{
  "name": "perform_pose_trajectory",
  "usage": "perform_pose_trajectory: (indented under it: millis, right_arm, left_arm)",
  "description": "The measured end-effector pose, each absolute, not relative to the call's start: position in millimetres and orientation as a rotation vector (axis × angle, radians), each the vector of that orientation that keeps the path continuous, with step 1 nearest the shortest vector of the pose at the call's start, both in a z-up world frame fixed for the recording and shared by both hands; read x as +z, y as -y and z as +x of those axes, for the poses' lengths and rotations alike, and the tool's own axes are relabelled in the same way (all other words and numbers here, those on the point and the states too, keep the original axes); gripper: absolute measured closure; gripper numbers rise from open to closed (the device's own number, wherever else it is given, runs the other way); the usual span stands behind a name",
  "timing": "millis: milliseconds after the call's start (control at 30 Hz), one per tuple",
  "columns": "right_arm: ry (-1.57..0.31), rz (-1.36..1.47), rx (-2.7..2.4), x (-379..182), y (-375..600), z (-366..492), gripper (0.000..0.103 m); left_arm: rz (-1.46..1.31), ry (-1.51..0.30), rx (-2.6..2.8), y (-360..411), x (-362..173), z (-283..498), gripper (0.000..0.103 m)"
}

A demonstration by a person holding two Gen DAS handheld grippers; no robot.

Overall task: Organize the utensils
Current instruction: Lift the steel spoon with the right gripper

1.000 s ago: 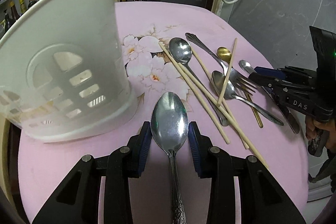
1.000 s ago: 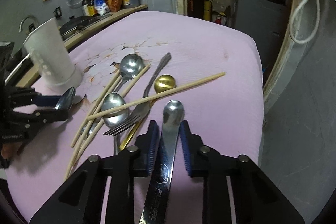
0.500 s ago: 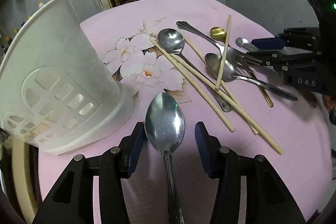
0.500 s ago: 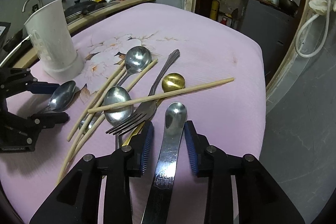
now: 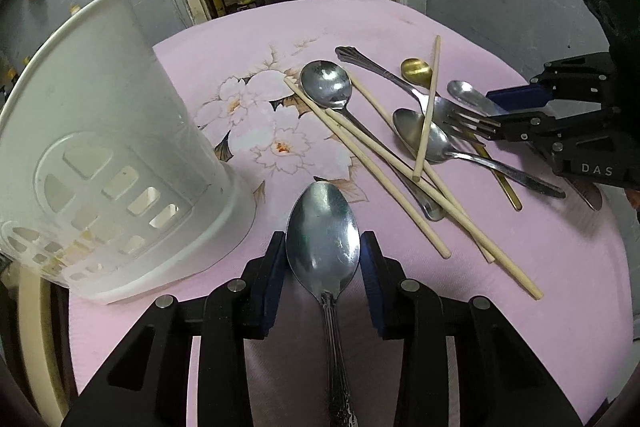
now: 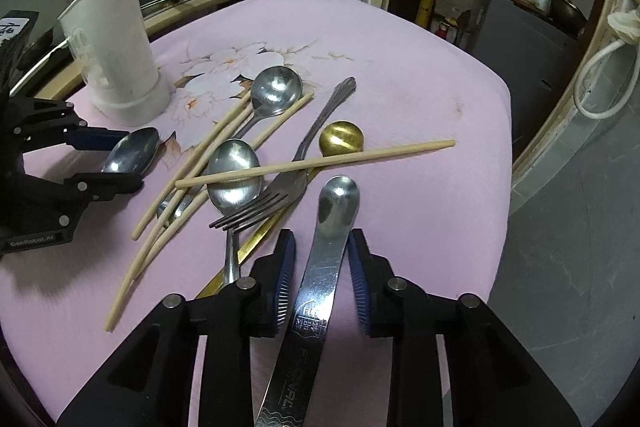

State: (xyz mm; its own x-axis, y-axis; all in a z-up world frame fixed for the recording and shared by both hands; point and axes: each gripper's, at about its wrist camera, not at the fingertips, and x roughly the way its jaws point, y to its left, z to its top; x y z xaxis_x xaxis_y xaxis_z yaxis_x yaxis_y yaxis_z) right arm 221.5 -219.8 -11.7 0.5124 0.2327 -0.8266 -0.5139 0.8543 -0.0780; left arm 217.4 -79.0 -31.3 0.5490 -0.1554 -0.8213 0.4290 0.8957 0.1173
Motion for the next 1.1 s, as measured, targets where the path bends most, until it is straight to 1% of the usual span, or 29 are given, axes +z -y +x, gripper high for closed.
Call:
perform_pose_trajectory:
  millis: [133,300,333,433,500,533,600,733,833,867,900,933,1100]
  right_arm:
    - [-0.935,-0.368,0.460,-11,216,220,0.082]
    - [-0.932,-0.378,0.461,-7,216,218,0.090]
    - [-0.927,-0.375,0.459,-7,217,217,0.090]
    - [-0.898,-0.400,0.449,-8,215,212,0.090]
    - [-0.890,-0.443,0.449,-10,211,211,0.087]
    - [-0.894,-0.459,0.453,-11,209,212,0.086]
    - [-0.918,-0.460,0.456,-11,208,216,0.081]
    - [-0.960,-0.431,0.480,-12,212,224,0.080]
    - [-0.962,-0.414,0.471,-11,212,224,0.083]
    - [-0.953,-0.426,0.465,-11,210,222,0.088]
    - [-0.931,-0.441,0.459,-9,208,220,0.090]
    - [-0.921,-0.432,0.455,-8,209,219,0.090]
    - [-0.848,-0.212,0.459,-4,233,214,0.090]
  left_arm:
    - [0.241,-0.927,-0.361,67,-27,216,0.072]
    - [0.131,-0.914,-0.367,50,-15,208,0.072]
    - [0.125,-0.910,-0.365,49,-14,206,0.072]
    - [0.113,-0.894,-0.362,44,-9,197,0.072]
    - [0.107,-0.895,-0.360,43,-8,196,0.072]
    - [0.103,-0.900,-0.359,42,-8,195,0.072]
    - [0.096,-0.906,-0.363,44,-10,197,0.072]
    - [0.087,-0.906,-0.369,40,-9,193,0.072]
    - [0.076,-0.901,-0.375,39,-9,192,0.072]
    - [0.069,-0.897,-0.377,38,-8,192,0.072]
    - [0.055,-0.888,-0.381,36,-7,191,0.072]
    - [0.040,-0.878,-0.386,34,-5,191,0.072]
    - [-0.016,-0.787,-0.395,22,7,179,0.072]
